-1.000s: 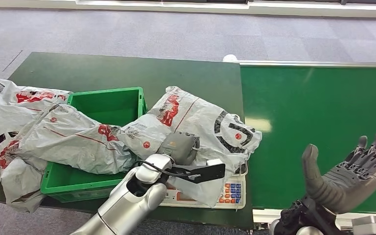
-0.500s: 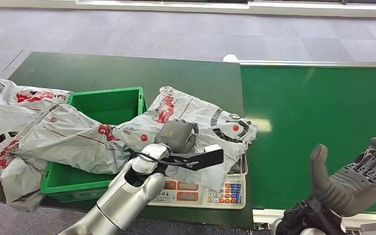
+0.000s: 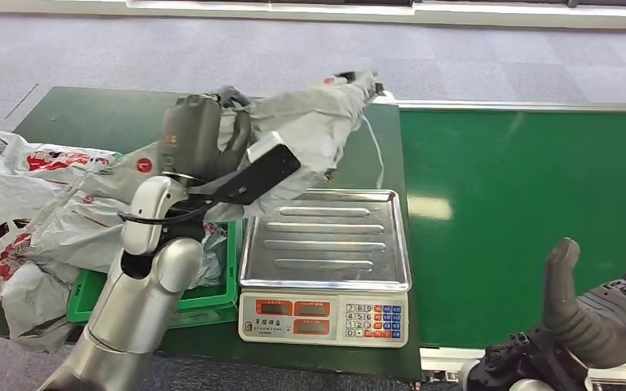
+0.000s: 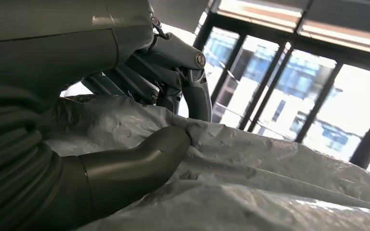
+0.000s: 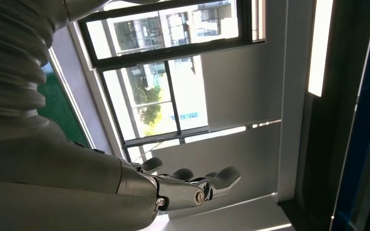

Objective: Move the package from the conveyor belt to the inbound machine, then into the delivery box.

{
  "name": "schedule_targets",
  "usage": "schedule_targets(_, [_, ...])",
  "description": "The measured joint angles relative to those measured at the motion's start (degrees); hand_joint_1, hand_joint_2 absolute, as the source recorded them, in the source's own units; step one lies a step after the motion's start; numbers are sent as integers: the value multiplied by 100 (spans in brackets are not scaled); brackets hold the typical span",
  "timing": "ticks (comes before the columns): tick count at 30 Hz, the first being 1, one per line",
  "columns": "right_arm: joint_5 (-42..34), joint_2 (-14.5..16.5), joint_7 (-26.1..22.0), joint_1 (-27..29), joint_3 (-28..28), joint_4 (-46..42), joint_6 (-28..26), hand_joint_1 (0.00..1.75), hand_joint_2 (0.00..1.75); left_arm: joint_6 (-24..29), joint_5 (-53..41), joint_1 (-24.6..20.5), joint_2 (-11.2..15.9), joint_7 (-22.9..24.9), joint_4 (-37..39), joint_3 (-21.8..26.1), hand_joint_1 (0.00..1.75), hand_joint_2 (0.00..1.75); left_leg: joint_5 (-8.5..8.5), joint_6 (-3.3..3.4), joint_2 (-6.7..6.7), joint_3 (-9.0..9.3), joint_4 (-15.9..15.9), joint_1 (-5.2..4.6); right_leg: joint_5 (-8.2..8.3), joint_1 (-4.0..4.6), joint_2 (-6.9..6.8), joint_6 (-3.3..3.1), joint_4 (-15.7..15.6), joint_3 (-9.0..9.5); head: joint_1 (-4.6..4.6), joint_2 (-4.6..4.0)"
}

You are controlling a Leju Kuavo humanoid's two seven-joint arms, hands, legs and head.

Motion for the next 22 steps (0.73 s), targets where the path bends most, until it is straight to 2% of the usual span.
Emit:
schedule_targets(3, [-35,34,0,-71,-51,2,1,0,175,196,-406,-89,180,146,196,382,175,175,5,-3,1,3,-1,0,2,-1,0,-3,1,1,0,0])
schedule_targets(7, [-156,31,0,-88,-60,13,1,0,175,435,-734,-151,414,163,987,883,175,175,13,-5,3,3,-1,0,8,0,1,-9,2,-2,0,0])
schedule_targets(10, [-182,24,1,-89,-61,27,1,0,175,499,-773,-152,523,133,1403,1083,175,175,16,-3,1,0,-1,1,10,1,-2,-11,3,-3,0,0])
schedule_targets(16, [-356,-95,7,-70,-61,108,1,0,175,113,-887,-212,654,318,2077,1277,175,175,15,-2,1,-5,-1,-1,10,-2,-1,-11,3,-6,0,0])
schedule_targets(22, [-555,-373,7,173,-61,208,5,0,175,27,-502,-158,833,-17,2942,1500,175,175,15,-2,2,-6,-1,0,10,2,0,-11,3,-9,0,0])
